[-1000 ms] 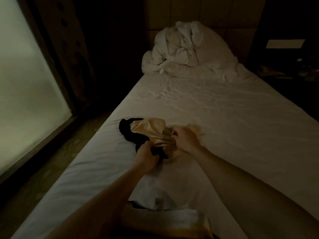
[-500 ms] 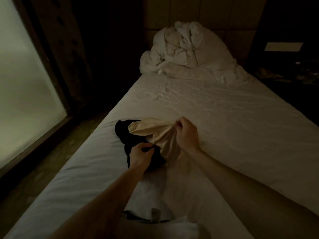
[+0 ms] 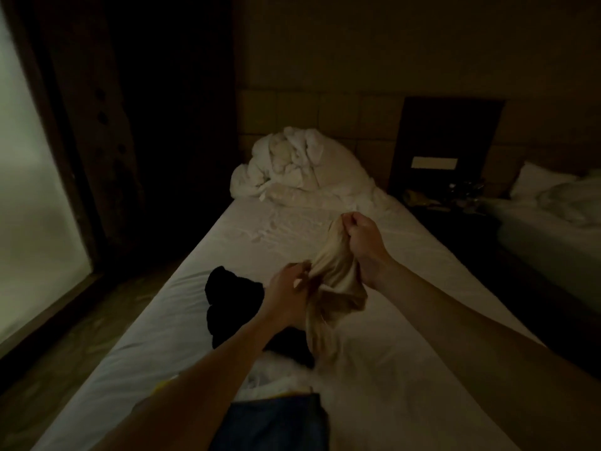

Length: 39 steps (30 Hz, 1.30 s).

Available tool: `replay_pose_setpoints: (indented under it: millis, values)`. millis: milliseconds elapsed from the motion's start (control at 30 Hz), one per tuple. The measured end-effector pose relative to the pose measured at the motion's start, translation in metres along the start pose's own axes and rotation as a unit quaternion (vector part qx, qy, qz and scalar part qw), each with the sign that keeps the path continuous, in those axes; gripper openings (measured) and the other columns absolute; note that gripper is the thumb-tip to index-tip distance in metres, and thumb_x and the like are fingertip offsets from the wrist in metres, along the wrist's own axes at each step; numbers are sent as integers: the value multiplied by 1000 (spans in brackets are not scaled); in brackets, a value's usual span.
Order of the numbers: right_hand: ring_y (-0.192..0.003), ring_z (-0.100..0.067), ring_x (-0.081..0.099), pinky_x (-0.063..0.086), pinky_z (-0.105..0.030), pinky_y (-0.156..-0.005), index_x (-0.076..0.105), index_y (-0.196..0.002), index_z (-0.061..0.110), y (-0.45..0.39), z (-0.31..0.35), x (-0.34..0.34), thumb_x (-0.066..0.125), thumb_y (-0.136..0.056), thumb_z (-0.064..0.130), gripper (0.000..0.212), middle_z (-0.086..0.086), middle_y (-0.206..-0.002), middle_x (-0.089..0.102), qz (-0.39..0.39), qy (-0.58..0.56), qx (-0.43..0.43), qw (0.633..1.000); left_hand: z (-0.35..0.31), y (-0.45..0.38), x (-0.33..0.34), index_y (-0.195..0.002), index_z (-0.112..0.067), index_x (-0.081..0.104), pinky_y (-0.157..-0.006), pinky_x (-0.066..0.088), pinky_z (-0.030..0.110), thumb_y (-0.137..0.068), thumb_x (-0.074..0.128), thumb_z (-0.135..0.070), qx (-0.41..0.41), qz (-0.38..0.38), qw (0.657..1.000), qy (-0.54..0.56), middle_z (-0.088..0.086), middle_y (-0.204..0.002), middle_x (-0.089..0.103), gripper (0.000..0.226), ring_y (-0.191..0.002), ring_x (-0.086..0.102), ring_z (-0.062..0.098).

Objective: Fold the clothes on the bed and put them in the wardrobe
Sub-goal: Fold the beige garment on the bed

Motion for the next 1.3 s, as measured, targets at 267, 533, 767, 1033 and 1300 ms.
replay_pose_setpoints:
  millis: [267, 533, 767, 1033, 1300]
  values:
    - [-98, -11, 55, 47, -25, -81, 55, -107, 25, 105, 101, -101, 67, -76, 65, 52, 2, -108, 55, 34, 222, -163, 961, -152, 58, -23, -88, -17, 68, -65, 50, 22, -92, 58, -12, 109, -85, 990, 27, -5, -80, 69, 11, -73, 64, 5]
    - [-95, -20, 58, 44, -34, -76, 62, -100, 15, 191, 69, -138, 54, -91, 8, 14, -5, -105, 64, 76, 450, -194, 868, -203, 105, 2, -96, -16, 58, -72, 48, 37, -99, 44, -31, 63, 20, 993, 97, 6, -86, 65, 21, -74, 60, 16]
    - [-91, -32, 62, 47, -38, -79, 69, -91, -7, 224, 87, -165, 49, -96, 5, 24, -20, -96, 66, 64, 271, -50, 959, -198, 160, 30, -129, -30, 25, -84, 51, 43, -70, 56, -75, 152, 187, 866, -438, -5, -115, 46, 81, -98, 57, 21]
    - [-76, -22, 55, 44, -33, -76, 65, -78, 10, 255, 99, -187, 49, -95, 21, 26, -7, -78, 58, 88, 246, 23, 965, -190, 165, -4, -100, -22, 53, -59, 38, 18, -85, 66, -14, 114, 190, 939, -262, -12, -86, 54, 21, -75, 54, 2]
    - [-66, -19, 50, 43, -32, -66, 47, -61, 16, 266, 111, -229, 44, -94, 16, 33, -3, -70, 48, -10, 54, 14, 998, -135, 172, -34, -60, -17, 45, -62, 39, 28, -81, 58, 0, -11, 196, 901, -387, -2, -63, 47, 30, -68, 53, 20]
Point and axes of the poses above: each hand's wrist, its own y-axis away from the middle knuckle, its own x-axis out of the palm, z = x × y, the point moved 7 cm from there along -y, towards the middle knuckle
